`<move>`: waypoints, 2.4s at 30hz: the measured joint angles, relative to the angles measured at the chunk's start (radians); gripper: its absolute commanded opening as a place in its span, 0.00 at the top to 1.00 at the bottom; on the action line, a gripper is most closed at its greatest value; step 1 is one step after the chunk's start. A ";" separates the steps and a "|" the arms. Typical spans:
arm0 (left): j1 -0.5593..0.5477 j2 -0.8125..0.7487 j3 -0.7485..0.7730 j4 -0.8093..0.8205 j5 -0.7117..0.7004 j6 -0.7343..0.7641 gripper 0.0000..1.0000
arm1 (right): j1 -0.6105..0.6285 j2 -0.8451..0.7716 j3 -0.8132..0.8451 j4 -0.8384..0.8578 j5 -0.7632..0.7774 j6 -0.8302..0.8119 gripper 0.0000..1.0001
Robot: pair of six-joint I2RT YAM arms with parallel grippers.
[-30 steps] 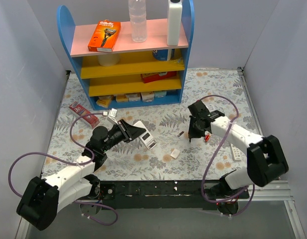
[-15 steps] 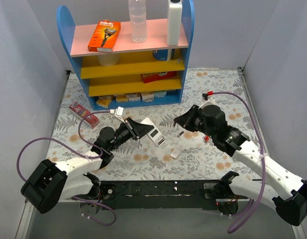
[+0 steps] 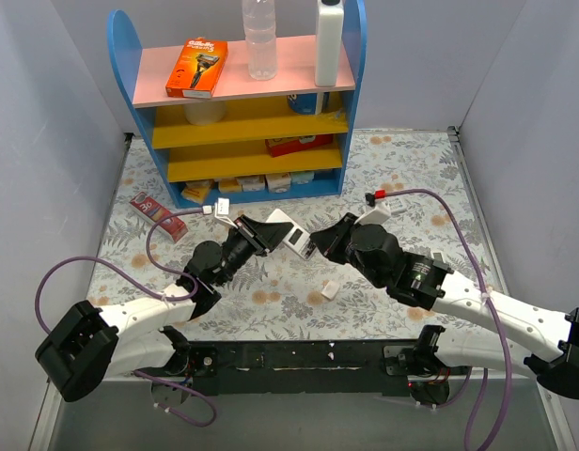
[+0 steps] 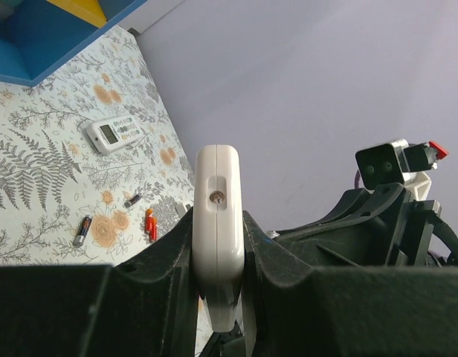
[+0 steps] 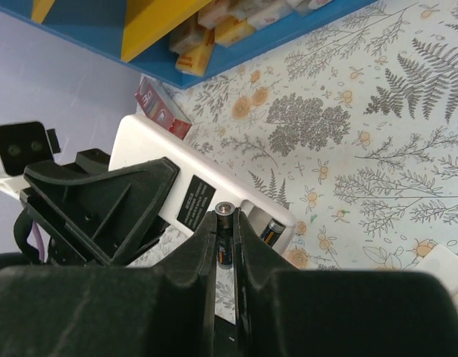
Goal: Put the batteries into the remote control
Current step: Load the battery into the remote control.
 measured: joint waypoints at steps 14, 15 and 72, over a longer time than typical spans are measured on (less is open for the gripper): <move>-0.044 -0.008 0.000 -0.016 -0.099 -0.013 1.00 | 0.033 0.048 0.000 -0.005 0.143 0.037 0.98; -0.045 -0.008 0.000 -0.015 -0.103 -0.013 1.00 | 0.033 0.049 0.000 -0.004 0.144 0.040 0.96; -0.053 -0.031 -0.029 -0.019 -0.234 -0.071 1.00 | 0.104 0.208 0.160 -0.203 0.164 0.051 0.34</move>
